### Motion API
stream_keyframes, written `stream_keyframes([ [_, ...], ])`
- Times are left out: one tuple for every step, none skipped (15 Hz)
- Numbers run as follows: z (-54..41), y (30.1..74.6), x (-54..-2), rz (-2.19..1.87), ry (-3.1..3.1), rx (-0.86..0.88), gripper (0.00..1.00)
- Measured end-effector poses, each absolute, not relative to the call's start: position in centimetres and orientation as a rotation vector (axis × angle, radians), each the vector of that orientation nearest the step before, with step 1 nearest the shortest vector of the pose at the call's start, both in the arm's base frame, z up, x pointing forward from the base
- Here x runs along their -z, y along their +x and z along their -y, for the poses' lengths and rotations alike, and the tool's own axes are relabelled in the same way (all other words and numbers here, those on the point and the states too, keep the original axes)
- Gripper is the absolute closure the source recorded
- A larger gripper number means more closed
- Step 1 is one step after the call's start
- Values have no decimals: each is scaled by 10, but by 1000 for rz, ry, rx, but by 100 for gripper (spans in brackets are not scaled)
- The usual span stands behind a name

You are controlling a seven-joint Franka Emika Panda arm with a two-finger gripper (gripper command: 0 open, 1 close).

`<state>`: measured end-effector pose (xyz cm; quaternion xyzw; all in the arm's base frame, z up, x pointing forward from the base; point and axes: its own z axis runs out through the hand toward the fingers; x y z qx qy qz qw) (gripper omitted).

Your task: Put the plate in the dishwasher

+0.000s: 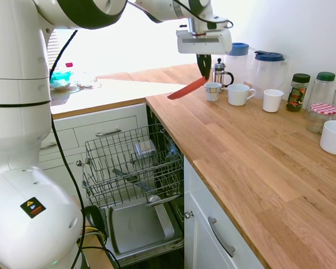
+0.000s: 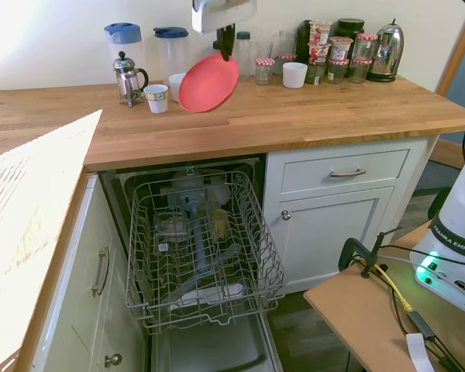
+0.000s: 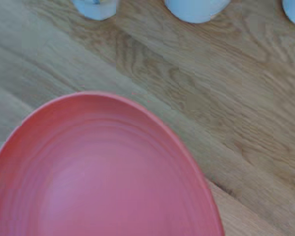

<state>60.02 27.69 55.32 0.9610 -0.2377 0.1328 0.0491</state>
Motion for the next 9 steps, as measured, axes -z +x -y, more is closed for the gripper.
stream_keyframes([
  [-317,585,-558,637,2894,-432,100],
  [-354,570,-559,550,2858,-458,100],
  [-390,554,-557,460,2820,-483,100],
  [-421,538,-551,378,2781,-500,100],
  [-448,521,-541,302,2741,-514,100],
  [-470,504,-529,229,2697,-531,100],
  [-490,487,-516,157,2660,-544,100],
  [-507,471,-500,88,2624,-554,100],
  [-521,454,-482,19,2588,-559,100],
])
